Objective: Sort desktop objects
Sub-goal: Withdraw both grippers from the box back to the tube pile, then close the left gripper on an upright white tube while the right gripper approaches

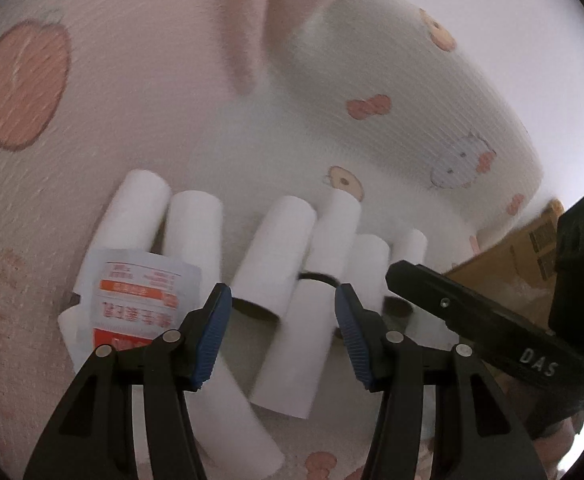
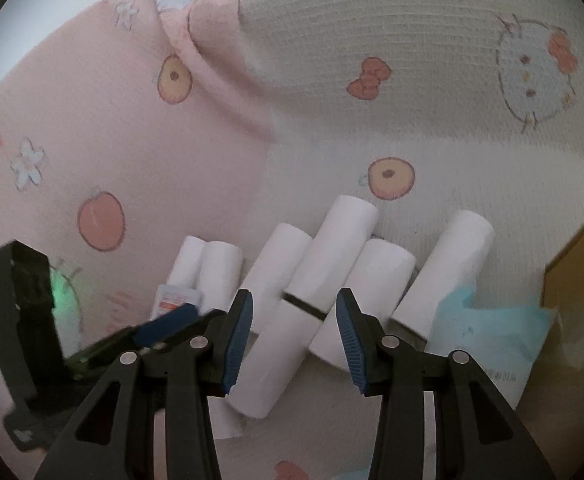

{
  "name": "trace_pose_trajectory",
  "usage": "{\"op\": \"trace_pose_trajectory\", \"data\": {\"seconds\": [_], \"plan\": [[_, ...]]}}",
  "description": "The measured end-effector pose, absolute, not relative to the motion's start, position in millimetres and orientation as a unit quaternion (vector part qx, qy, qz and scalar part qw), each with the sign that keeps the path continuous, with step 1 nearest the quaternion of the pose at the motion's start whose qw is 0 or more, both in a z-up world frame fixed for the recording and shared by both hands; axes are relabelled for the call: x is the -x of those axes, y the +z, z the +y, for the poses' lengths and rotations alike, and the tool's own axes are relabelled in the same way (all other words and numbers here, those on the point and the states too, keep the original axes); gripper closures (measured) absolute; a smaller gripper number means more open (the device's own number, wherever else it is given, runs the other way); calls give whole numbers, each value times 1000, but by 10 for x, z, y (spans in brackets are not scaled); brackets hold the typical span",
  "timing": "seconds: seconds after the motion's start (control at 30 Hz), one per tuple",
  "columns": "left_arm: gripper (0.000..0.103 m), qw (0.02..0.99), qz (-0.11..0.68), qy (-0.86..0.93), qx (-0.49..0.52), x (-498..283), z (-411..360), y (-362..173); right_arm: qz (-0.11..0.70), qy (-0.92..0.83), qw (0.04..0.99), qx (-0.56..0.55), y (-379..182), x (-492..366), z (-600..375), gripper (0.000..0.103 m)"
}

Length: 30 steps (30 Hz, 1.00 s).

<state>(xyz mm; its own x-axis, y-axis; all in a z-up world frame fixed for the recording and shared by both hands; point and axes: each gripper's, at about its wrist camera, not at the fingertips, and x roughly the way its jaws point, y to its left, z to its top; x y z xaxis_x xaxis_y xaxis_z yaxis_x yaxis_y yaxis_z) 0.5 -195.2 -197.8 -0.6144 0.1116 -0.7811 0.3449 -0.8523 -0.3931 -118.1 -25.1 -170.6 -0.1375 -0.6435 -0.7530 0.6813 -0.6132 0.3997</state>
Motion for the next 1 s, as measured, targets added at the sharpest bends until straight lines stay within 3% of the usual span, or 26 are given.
{"op": "trace_pose_trajectory", "data": {"seconds": [0.43, 0.7, 0.83, 1.0], "plan": [[45, 25, 304, -850, -431, 663, -2199, -1884, -24, -754, 418, -506, -2024, 1490, -449, 63], [45, -42, 265, -817, -511, 1308, -1920, -2009, -27, -747, 419, -516, -2117, 1521, -474, 63], [45, -41, 205, -810, -548, 1602, -1776, -2077, -34, -738, 424, -524, -2162, 1566, -520, 63], [45, -79, 212, -780, -584, 1799, -1737, -2166, -63, -724, 429, -536, -2273, 1612, -478, 63]]}}
